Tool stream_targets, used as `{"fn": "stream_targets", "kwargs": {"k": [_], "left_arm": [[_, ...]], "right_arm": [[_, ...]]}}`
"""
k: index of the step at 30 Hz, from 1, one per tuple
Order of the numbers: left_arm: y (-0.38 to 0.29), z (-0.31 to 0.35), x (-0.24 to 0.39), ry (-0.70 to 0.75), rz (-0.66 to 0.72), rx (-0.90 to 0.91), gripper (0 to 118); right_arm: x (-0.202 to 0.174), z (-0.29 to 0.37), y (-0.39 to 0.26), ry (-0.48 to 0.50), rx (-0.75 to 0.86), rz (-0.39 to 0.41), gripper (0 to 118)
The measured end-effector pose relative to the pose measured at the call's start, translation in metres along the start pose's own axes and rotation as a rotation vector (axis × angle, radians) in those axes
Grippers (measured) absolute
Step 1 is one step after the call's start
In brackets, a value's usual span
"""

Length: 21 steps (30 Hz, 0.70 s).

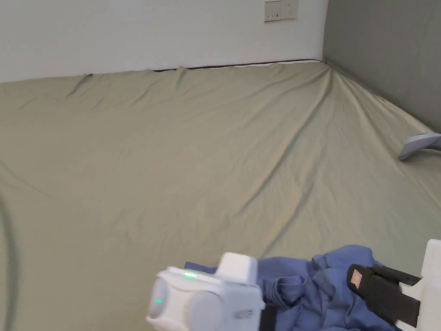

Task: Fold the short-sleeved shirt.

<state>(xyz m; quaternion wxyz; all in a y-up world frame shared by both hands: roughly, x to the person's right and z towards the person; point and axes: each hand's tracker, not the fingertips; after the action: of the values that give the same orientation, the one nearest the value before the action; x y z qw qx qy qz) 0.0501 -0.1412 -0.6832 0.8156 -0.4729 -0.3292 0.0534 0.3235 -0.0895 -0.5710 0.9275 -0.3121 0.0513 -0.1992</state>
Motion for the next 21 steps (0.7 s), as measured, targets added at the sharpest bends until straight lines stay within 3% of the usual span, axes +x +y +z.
{"fn": "stream_targets", "kwargs": {"k": [2,4,5,6,7,8,9,10,13,17,21], "left_arm": [[-0.003,0.031,-0.037,-0.161,0.19,0.111,7],[-0.008,0.062,-0.072,-0.211,0.324,0.198,8],[-0.012,0.073,-0.085,-0.22,0.35,0.227,14],[-0.017,0.084,-0.099,-0.225,0.378,0.253,28],[-0.02,0.09,-0.11,-0.187,0.413,0.258,53],[-0.023,0.093,-0.119,-0.164,0.451,0.248,91],[-0.027,0.095,-0.131,-0.171,0.494,0.235,110],[-0.03,0.094,-0.141,-0.217,0.509,0.213,117],[-0.035,0.077,-0.159,-0.337,0.546,0.157,115],[-0.036,0.045,-0.164,-0.322,0.541,0.064,115],[-0.037,0.008,-0.168,-0.577,0.602,-0.001,111]], "right_arm": [[0.0,0.001,0.001,0.005,0.004,-0.001,0],[0.001,0.001,0.003,0.014,0.008,-0.007,0],[0.001,0.001,0.004,0.015,0.01,-0.008,0],[0.0,0.0,0.004,0.013,0.011,-0.006,0],[-0.001,-0.001,0.005,0.011,0.011,-0.004,0],[-0.001,-0.003,0.005,0.01,0.009,-0.002,0],[-0.002,-0.005,0.005,0.01,0.005,-0.001,0],[-0.003,-0.007,0.005,0.011,0.003,0.0,0],[-0.006,-0.01,0.006,0.016,-0.005,0.002,0],[-0.01,-0.009,0.008,0.019,-0.01,0.016,0],[-0.008,-0.01,0.01,0.019,-0.012,0.005,0]]}}
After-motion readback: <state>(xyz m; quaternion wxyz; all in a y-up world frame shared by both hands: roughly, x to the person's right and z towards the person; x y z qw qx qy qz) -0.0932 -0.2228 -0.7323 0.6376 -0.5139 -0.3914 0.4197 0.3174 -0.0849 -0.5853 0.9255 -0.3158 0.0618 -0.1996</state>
